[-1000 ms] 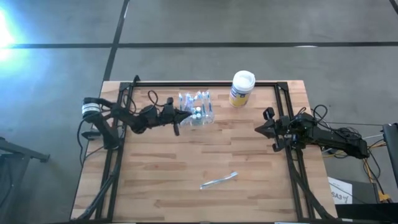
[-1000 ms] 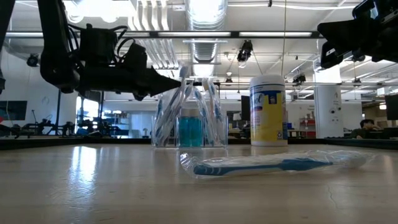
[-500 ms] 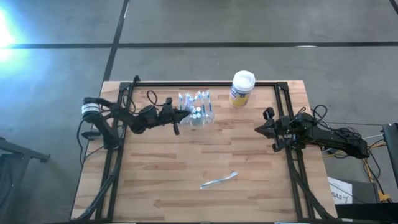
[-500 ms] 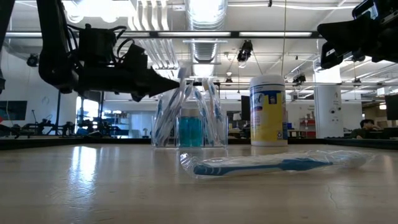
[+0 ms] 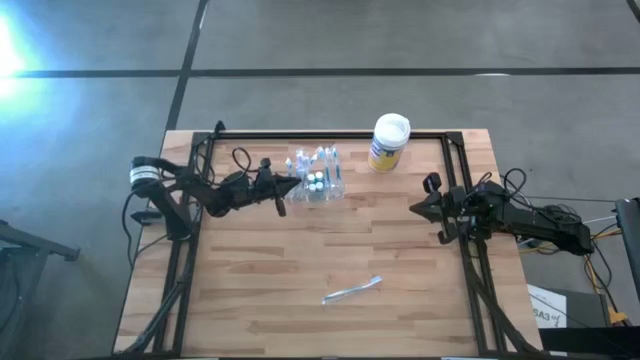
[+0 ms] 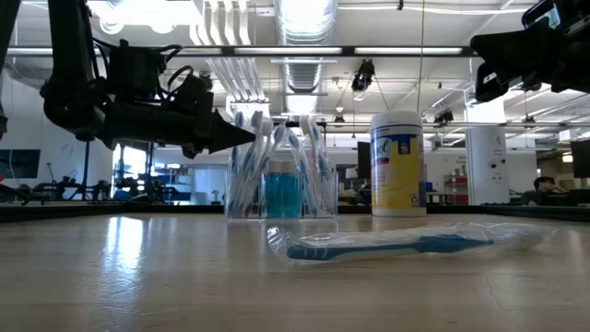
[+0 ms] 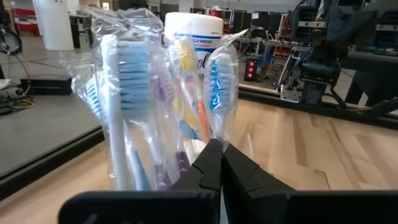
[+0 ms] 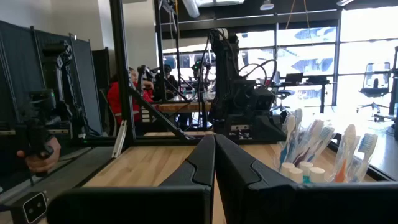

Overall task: Pick & Place toothbrushing station
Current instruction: Put the blue toothbrush into the transparent organizer

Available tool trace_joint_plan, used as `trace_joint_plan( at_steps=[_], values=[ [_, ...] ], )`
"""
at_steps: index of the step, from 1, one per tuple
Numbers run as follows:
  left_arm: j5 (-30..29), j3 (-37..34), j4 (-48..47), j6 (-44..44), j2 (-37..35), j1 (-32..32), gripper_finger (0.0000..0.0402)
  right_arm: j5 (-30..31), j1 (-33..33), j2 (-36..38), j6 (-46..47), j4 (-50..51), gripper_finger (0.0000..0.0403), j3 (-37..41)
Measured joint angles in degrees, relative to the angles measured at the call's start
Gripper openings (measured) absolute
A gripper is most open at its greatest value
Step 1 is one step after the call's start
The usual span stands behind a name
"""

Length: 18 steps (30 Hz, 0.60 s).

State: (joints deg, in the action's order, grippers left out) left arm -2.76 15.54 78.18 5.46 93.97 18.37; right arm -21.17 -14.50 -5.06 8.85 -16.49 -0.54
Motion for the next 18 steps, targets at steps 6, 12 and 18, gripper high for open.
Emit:
trace_joint_plan(
  at_steps=[6,12,18],
  values=[
    [-0.07,-0.34,-2.16,-0.04,0.08,0.00,0.0024,0.00,0.01,-0.02,0.08,-0.02,0.0008,0.00],
    [0.20,-0.36,-2.38,-3.27,-0.22,0.00,0.0064,0.00,0.02,-0.04,0.19,-0.02,0.0008,0.00],
    [0.24,-0.36,-2.09,-3.25,-2.08,-0.04,0.0094,0.00,0.02,0.02,0.19,-0.03,0.0008,0.00]
  ],
)
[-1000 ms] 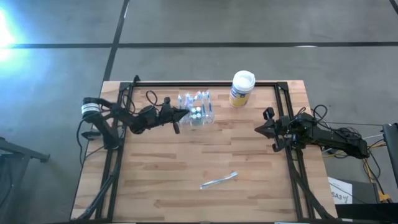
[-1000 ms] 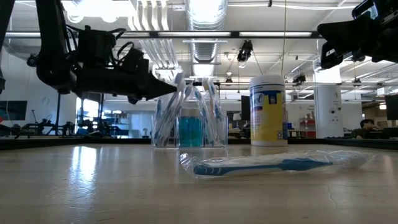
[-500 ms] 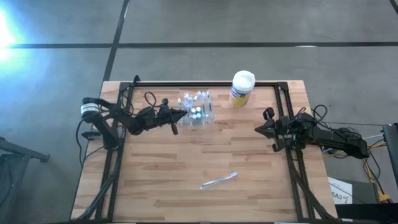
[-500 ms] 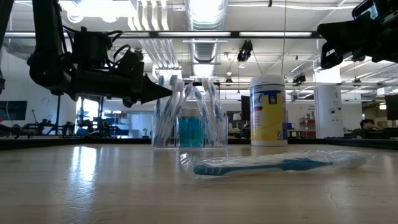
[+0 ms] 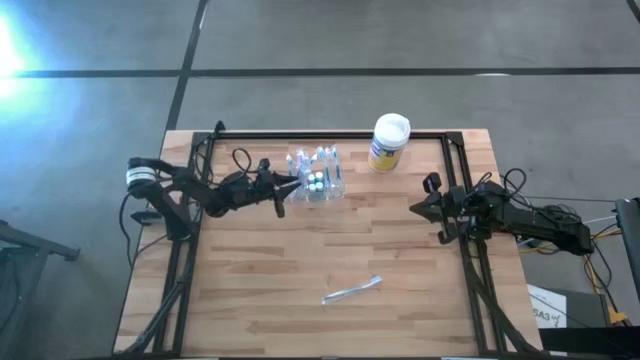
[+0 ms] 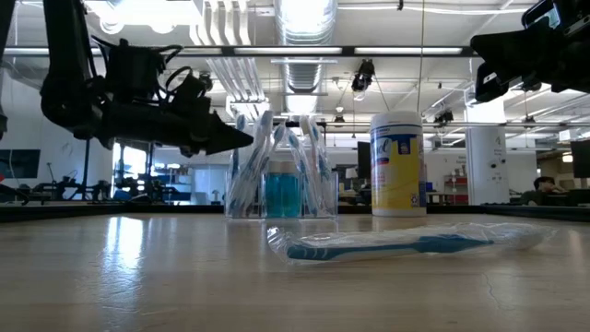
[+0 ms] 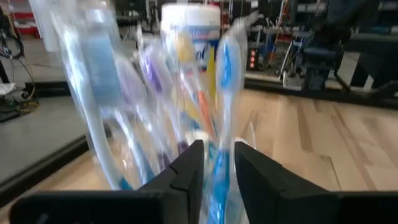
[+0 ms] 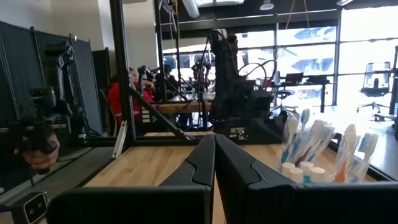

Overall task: Pick & Place toothbrushing station
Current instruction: Put the blue toothbrush into the transparent organizer

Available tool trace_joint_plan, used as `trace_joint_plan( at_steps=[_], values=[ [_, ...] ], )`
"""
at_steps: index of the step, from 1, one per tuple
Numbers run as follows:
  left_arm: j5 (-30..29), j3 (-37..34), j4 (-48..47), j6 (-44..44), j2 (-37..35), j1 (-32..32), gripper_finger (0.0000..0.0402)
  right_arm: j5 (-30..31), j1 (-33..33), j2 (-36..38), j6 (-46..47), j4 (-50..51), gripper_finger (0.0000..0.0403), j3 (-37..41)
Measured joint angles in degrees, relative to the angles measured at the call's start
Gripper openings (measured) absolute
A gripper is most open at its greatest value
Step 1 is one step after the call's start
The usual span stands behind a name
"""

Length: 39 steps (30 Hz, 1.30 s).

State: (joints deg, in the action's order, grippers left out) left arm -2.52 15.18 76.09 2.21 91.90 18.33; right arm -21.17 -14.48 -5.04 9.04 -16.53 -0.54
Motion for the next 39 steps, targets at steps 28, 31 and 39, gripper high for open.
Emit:
trace_joint_plan(
  at_steps=[28,31,39],
  values=[
    [35.25,-0.74,-11.45,9.15,-31.55,-17.23,0.0050,-0.33,0.00,0.00,0.44,-0.03,0.0008,0.00],
    [35.63,-0.74,-11.50,8.77,-32.24,-22.66,0.0022,-0.33,0.00,0.00,0.44,-0.03,0.0008,0.00],
    [25.45,1.17,-11.92,1.87,-33.44,-36.79,0.0010,-0.33,-0.02,0.00,0.44,-0.03,0.0008,0.00]
  ],
)
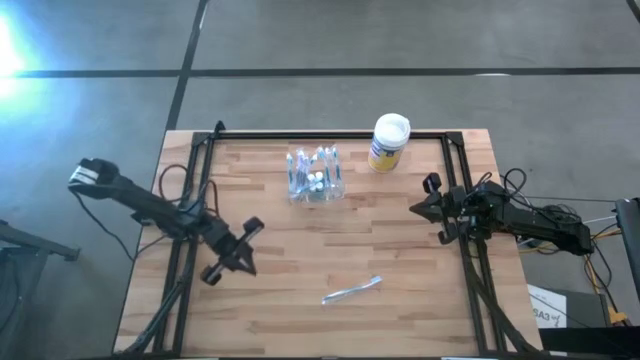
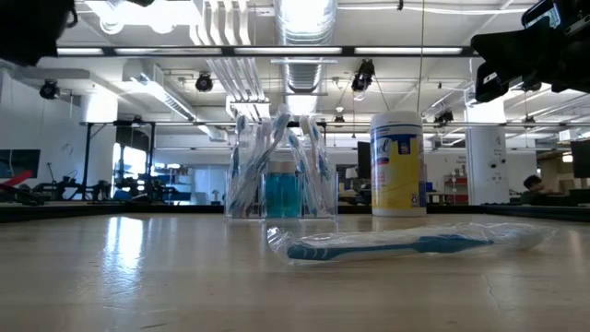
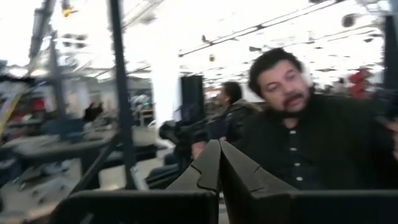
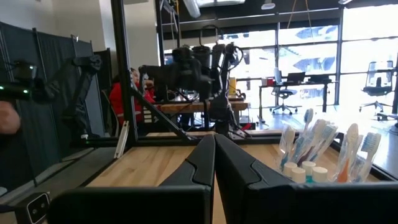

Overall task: Pick & Place toothbrushing station
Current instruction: Put the blue toothbrush into the transparent organizer

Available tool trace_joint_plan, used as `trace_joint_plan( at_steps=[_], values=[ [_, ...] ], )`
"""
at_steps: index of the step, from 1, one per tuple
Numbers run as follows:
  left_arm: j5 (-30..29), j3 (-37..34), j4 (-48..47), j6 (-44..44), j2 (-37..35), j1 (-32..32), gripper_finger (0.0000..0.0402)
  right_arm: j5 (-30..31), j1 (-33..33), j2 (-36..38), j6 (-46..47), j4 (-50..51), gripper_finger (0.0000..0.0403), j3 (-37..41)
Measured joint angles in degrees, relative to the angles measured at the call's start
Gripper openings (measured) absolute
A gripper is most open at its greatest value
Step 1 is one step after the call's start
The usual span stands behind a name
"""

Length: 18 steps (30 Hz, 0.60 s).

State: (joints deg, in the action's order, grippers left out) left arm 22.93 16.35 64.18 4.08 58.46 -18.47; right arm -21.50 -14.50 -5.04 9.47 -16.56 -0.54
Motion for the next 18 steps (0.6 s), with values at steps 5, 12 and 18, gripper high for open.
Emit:
trace_joint_plan(
  at_steps=[5,12,18],
  values=[
    [-0.30,3.72,-5.48,-3.60,0.00,-4.54,0.0004,0.00,0.02,0.00,0.00,-0.02,0.0008,0.00],
    [-3.80,7.10,-10.60,-4.67,1.37,-6.99,0.0006,0.00,0.01,0.00,0.00,-0.02,0.0008,0.00],
    [-6.45,7.47,-11.45,-4.74,4.08,-11.14,0.0004,0.00,0.01,0.00,0.00,0.00,0.0008,0.00]
  ],
)
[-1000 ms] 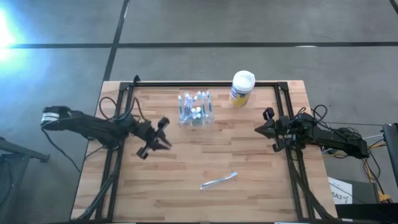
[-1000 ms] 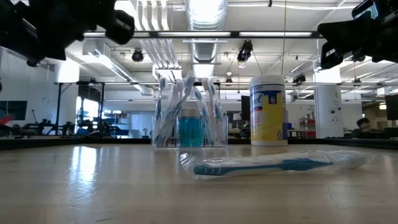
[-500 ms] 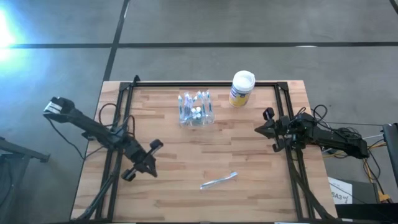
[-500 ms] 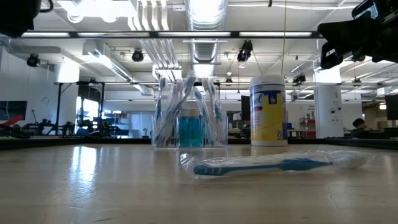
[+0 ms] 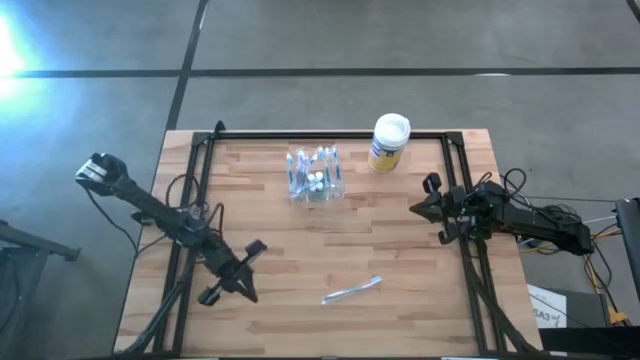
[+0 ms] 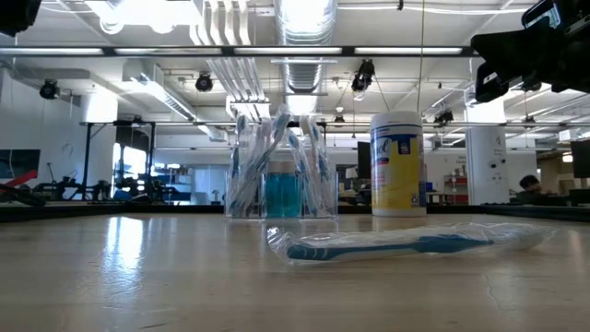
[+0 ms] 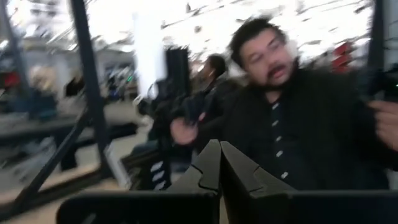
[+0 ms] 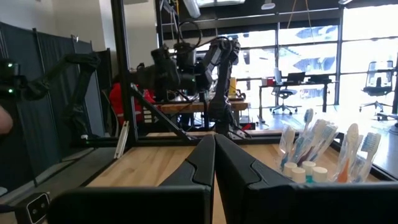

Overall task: Pick & Place toothbrushing station
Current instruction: Put the blue toothbrush into the transparent organizer

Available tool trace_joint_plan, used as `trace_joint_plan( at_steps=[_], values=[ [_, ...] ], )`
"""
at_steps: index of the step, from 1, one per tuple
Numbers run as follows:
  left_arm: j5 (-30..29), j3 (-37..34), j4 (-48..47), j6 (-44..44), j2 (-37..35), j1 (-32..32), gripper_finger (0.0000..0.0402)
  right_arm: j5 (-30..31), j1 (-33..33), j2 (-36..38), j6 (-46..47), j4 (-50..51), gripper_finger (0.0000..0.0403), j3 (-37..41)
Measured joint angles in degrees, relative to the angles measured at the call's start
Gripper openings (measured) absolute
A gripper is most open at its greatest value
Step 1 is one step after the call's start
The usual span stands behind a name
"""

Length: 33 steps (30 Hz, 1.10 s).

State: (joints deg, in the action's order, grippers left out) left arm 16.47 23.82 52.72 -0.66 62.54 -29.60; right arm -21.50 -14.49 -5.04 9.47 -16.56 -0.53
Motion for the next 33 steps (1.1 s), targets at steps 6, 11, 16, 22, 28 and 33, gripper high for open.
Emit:
trace_joint_plan(
  at_steps=[6,11,16,22,28,33],
  values=[
    [-12.65,-0.16,-4.08,-0.32,3.61,-4.48,0.0003,0.00,0.00,0.00,0.69,0.00,0.0008,0.00],
    [-18.79,-0.16,-3.75,0.07,5.72,-6.84,0.0003,0.00,0.00,0.00,1.07,0.00,0.0008,0.00],
    [-21.68,-0.16,-3.67,0.37,5.97,-7.67,0.0003,0.00,0.01,0.00,1.07,0.00,0.0008,0.00],
    [-21.54,-0.16,-3.71,0.63,6.12,-8.11,0.0004,0.00,0.00,-0.02,1.07,0.03,0.0008,0.00],
    [-25.87,-0.18,-4.33,-0.88,6.00,-8.09,0.0003,0.00,-0.01,-0.04,1.07,0.03,0.0008,0.00],
    [-41.19,-0.22,-4.37,1.42,3.82,-7.98,0.0005,0.00,0.01,-0.07,1.07,0.05,0.0008,0.00]
  ],
)
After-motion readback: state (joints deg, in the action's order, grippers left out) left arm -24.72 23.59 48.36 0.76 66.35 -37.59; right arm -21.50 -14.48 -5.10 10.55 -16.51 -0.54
